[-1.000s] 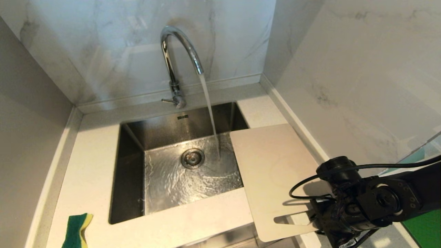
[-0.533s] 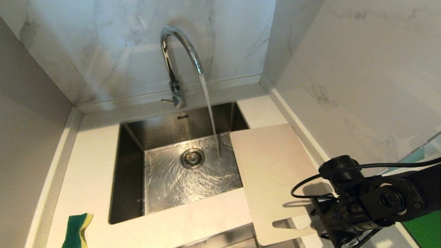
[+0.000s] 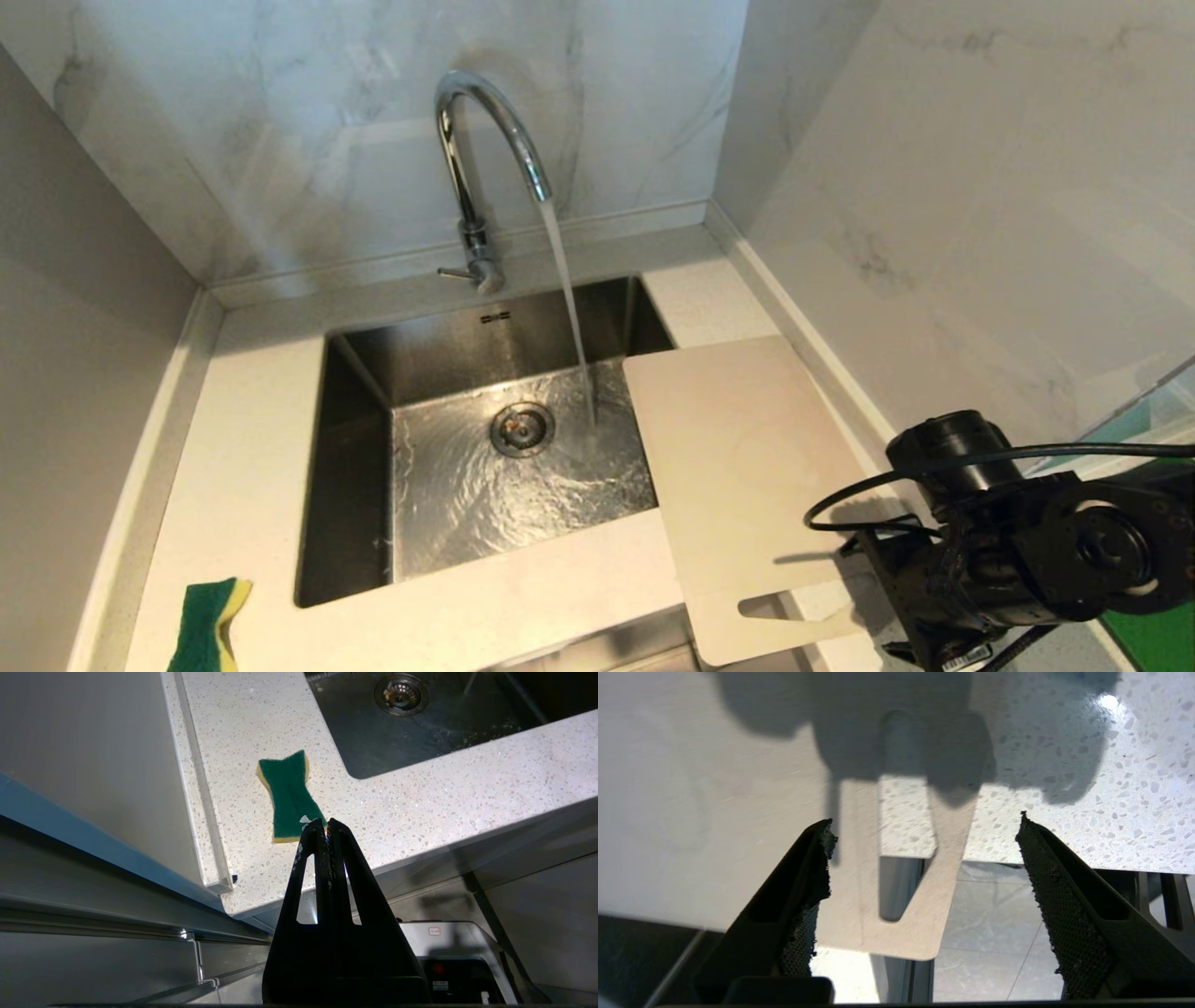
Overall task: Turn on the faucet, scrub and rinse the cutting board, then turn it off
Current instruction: Turn off the tap
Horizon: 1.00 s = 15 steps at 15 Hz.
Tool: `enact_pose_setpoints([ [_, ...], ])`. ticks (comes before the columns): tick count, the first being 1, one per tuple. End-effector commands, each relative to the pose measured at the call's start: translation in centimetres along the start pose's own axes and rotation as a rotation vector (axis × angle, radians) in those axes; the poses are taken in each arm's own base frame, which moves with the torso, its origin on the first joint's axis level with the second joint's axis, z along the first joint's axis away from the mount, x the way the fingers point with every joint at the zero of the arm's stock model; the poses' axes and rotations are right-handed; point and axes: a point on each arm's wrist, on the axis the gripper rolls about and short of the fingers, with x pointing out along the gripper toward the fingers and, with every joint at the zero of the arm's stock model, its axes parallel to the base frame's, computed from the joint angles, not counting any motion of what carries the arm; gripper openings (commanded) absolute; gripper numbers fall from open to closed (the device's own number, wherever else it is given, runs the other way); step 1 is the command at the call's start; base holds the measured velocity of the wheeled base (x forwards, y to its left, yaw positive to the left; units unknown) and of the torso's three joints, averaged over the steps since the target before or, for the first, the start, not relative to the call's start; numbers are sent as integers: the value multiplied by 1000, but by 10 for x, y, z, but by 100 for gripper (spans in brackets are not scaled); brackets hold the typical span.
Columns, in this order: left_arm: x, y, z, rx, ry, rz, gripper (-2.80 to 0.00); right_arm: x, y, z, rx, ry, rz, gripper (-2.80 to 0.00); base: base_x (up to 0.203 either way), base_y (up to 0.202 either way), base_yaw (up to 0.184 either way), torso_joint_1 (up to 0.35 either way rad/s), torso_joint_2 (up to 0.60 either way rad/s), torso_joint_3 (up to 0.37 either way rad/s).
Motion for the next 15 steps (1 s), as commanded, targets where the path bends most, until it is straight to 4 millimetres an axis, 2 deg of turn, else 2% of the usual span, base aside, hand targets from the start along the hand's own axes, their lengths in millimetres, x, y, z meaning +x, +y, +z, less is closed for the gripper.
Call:
enact_pose_setpoints([
  [1,0,0,0,0,1,1,-280,-31,0,6,-22,-22,113,0,0,0,0,0,0,0],
  [4,0,0,0,0,1,-1,-280,-67,-3,16,-137,-80,239,0,0,0,0,0,0,0],
  [5,0,0,0,0,1,0,-280,-77,-6,17,-184,-100,265,-280,0,0,0,0,0,0],
  [11,0,0,0,0,1,0,-280,-125,-31,21,-580,-234,338,-280,0,0,0,0,0,0],
  [15,0,0,0,0,1,-1,-280,-170,-20,24,-744,-380,484,-280,0,0,0,0,0,0],
])
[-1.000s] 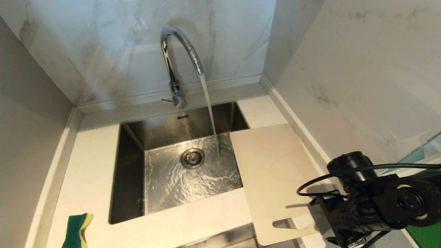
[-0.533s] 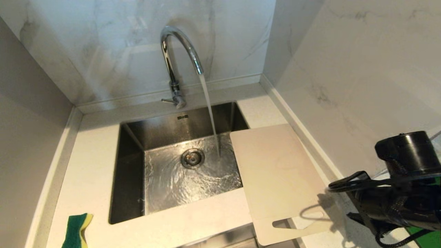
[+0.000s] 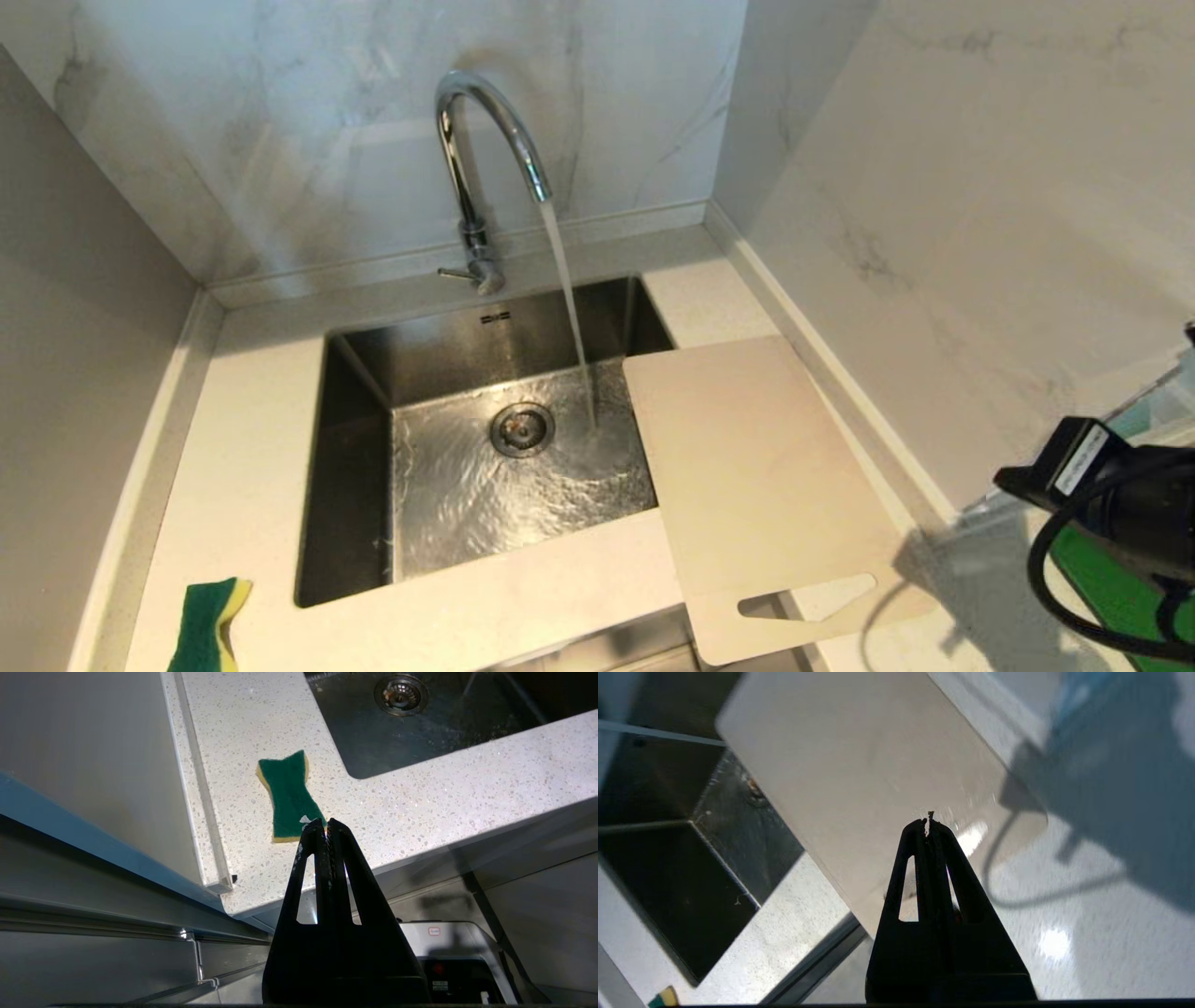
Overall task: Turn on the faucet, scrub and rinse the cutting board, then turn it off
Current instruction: Turn off the tap
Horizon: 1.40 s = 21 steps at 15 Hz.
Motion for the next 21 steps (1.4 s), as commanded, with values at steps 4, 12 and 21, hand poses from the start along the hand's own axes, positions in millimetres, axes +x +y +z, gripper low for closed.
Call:
enact_pose_setpoints([
  [4,0,0,0,0,1,1,-280,-49,2,24,-277,-231,31,-280,0,0,0,0,0,0],
  [12,0,0,0,1,1,-1,-280,-107,-9,8,-384,-399,81,-280,0,0,0,0,0,0],
  [21,0,0,0,0,1,1,-280,-108,-57,-60,-406,-345,41,-280,0,0,0,0,0,0],
])
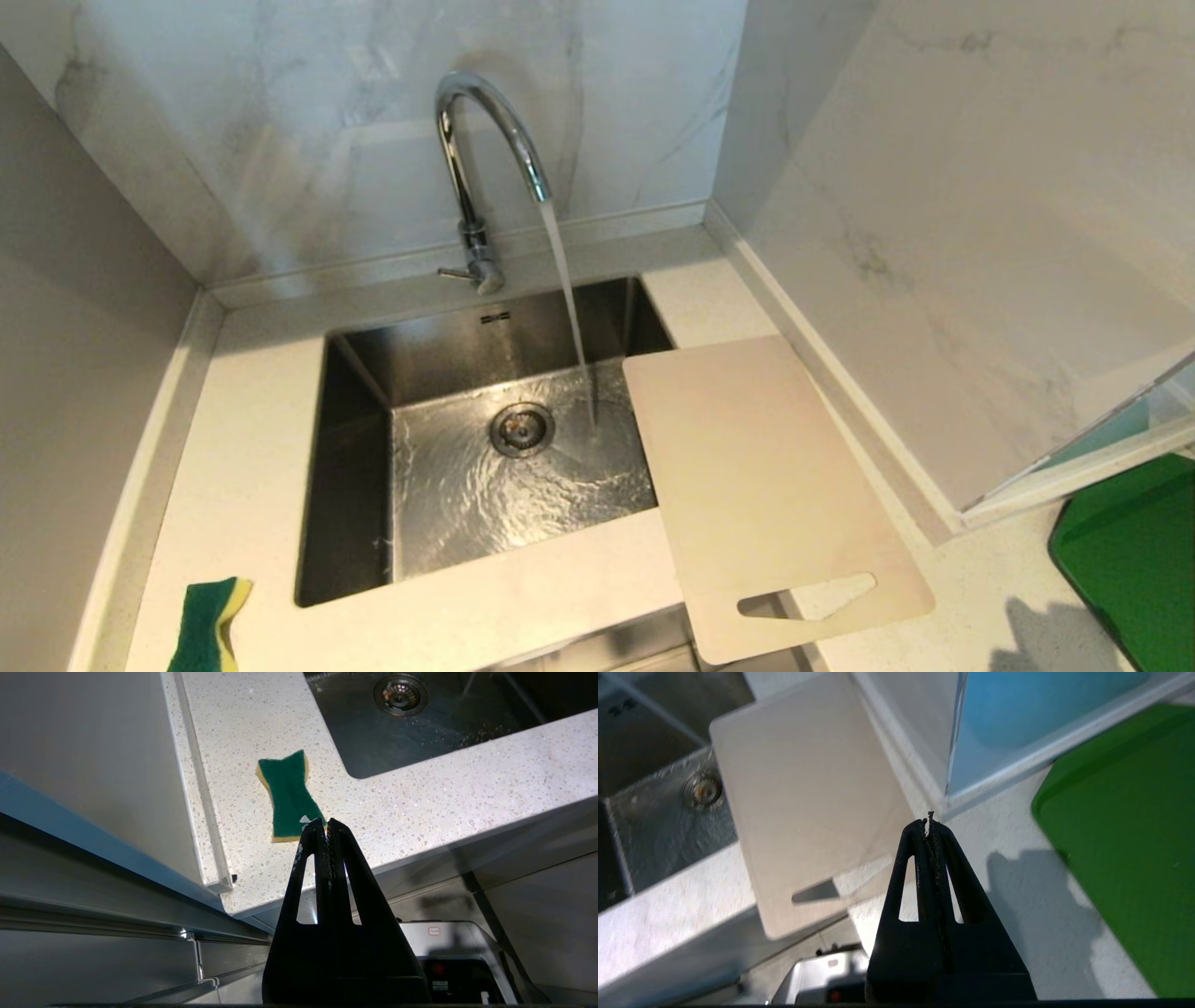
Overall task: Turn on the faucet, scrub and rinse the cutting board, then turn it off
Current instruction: Turn off the tap
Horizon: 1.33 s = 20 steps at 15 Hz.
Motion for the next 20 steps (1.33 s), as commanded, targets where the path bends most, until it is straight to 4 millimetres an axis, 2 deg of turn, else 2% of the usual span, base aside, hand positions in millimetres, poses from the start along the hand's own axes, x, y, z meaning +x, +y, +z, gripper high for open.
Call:
enact_pose_setpoints([
  [1,0,0,0,0,1,1,-280,-16,-5,-30,0,-17,36,-280,0,0,0,0,0,0],
  [4,0,0,0,0,1,1,-280,-34,-10,-67,-5,-71,106,-280,0,0,0,0,0,0],
  [6,0,0,0,0,1,0,-280,-30,-14,-94,-18,-26,143,-280,0,0,0,0,0,0],
  [11,0,0,0,0,1,1,-280,-9,-22,-136,-119,55,151,-280,0,0,0,0,0,0],
  [14,0,0,0,0,1,0,-280,-4,-24,-151,-138,99,148,-280,0,0,0,0,0,0],
  [18,0,0,0,0,1,1,-280,3,-24,-150,-156,164,182,-280,0,0,0,0,0,0],
  [20,0,0,0,0,1,-1,-280,-2,-25,-152,-177,105,184,-280,0,0,0,0,0,0],
])
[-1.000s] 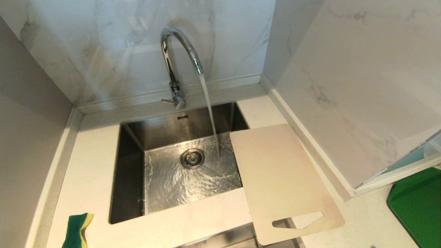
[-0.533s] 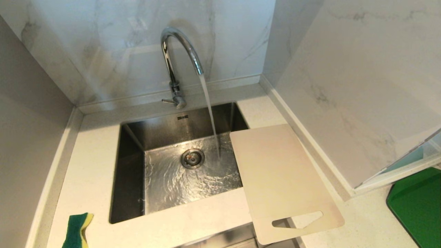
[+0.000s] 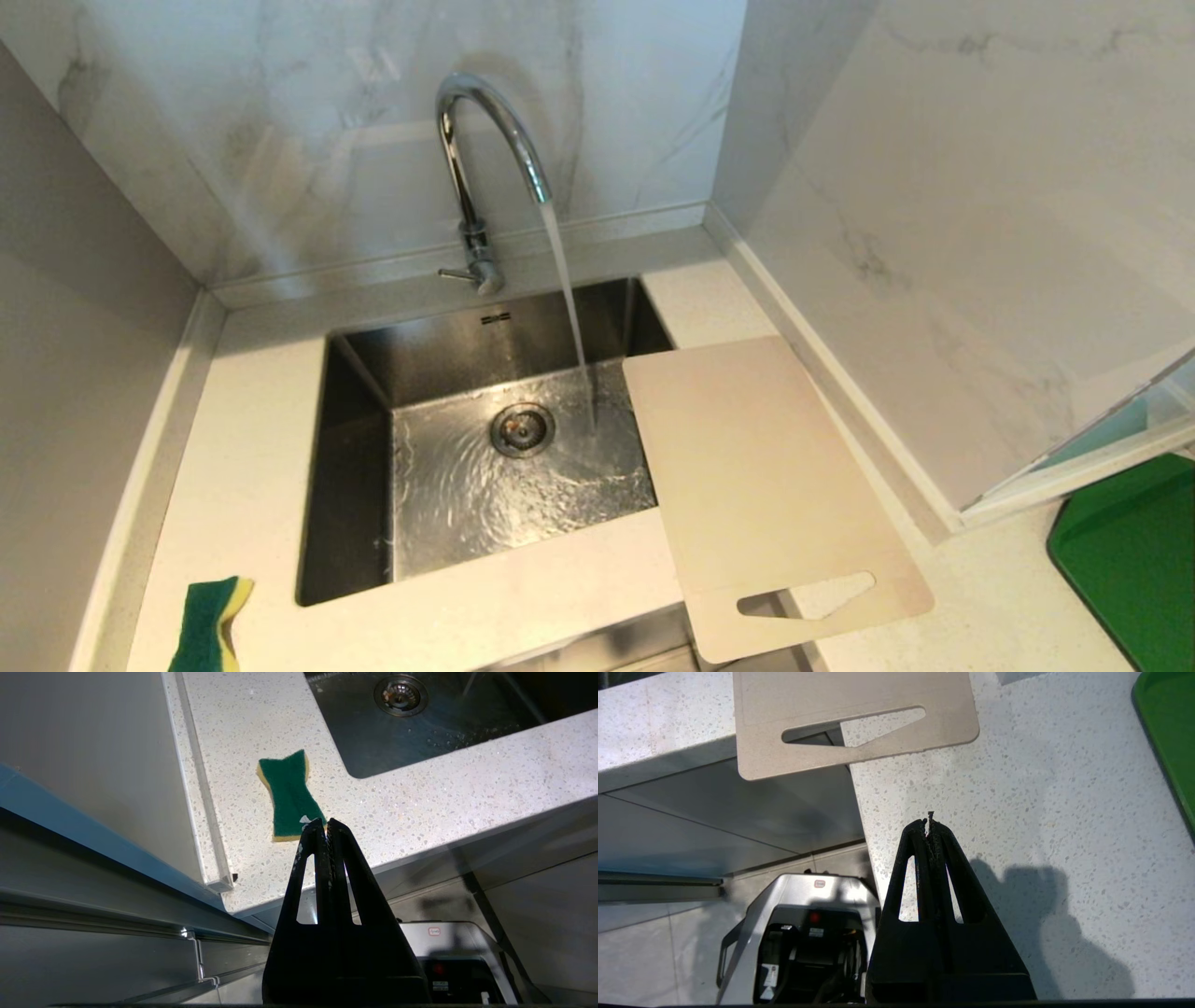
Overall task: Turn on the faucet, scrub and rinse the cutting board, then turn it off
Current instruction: Turn off the tap
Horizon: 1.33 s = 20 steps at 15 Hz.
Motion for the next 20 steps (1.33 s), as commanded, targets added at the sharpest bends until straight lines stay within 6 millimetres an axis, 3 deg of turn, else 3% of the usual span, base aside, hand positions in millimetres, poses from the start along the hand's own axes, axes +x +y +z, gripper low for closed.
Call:
enact_pose_setpoints([
  [1,0,0,0,0,1,0,-280,-3,0,-3,-43,-36,-12,-280,0,0,0,0,0,0],
  [4,0,0,0,0,1,-1,-280,2,-2,-4,-129,-128,-81,-280,0,0,0,0,0,0],
  [9,0,0,0,0,1,0,-280,2,-2,-8,-125,-116,-73,-280,0,0,0,0,0,0],
  [11,0,0,0,0,1,0,-280,-3,-2,-9,-149,-179,1,-280,0,0,0,0,0,0],
  [15,0,0,0,-2,1,0,-280,-17,-2,-17,-117,-373,-25,-280,0,0,0,0,0,0],
  [20,0,0,0,-2,1,2,-280,-16,-3,-22,-61,-341,-80,-280,0,0,0,0,0,0],
])
